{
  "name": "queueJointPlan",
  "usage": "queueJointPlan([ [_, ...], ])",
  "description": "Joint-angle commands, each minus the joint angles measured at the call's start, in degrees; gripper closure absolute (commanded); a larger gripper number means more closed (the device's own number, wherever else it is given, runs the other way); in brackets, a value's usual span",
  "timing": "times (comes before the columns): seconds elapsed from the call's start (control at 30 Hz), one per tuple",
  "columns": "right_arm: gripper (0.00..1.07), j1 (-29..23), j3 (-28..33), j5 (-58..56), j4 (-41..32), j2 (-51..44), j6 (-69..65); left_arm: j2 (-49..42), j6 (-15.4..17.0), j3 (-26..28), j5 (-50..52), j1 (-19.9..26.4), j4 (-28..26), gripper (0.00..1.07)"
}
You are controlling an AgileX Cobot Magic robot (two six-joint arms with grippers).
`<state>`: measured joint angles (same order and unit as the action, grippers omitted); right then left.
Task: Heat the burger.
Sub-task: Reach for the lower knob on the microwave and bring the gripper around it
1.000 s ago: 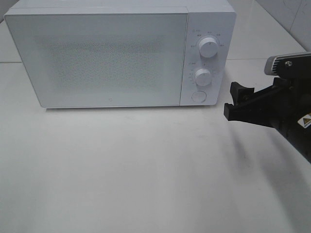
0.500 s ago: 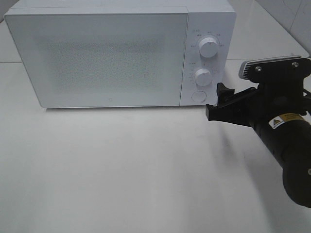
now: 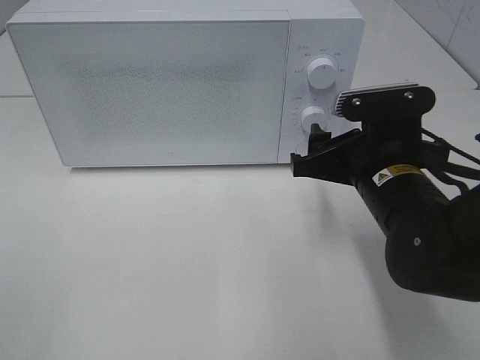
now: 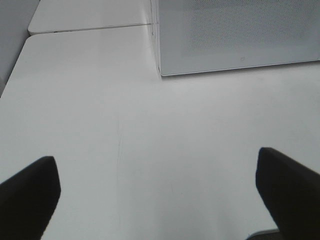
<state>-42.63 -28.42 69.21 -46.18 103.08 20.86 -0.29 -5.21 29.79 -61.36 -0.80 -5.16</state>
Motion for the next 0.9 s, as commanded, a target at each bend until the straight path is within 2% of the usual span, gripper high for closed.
queueJointPlan([
  [0.03, 0.31, -0.1, -2.2, 3.1, 0.2, 1.9, -0.3, -1.0, 0.3, -0.1, 0.1, 0.2, -0.5, 0.05],
  [0.47, 0.31, 0.3, -8.5, 2.7, 0.7, 8.4, -2.8, -1.0, 0.3, -0.1, 0.1, 0.2, -0.5, 0.05],
  [0.9, 0.31, 5.6, -13.3, 0.0, 5.8, 12.1, -4.6, -1.0, 0.3, -0.1, 0.1, 0.2, -0.5, 0.05],
])
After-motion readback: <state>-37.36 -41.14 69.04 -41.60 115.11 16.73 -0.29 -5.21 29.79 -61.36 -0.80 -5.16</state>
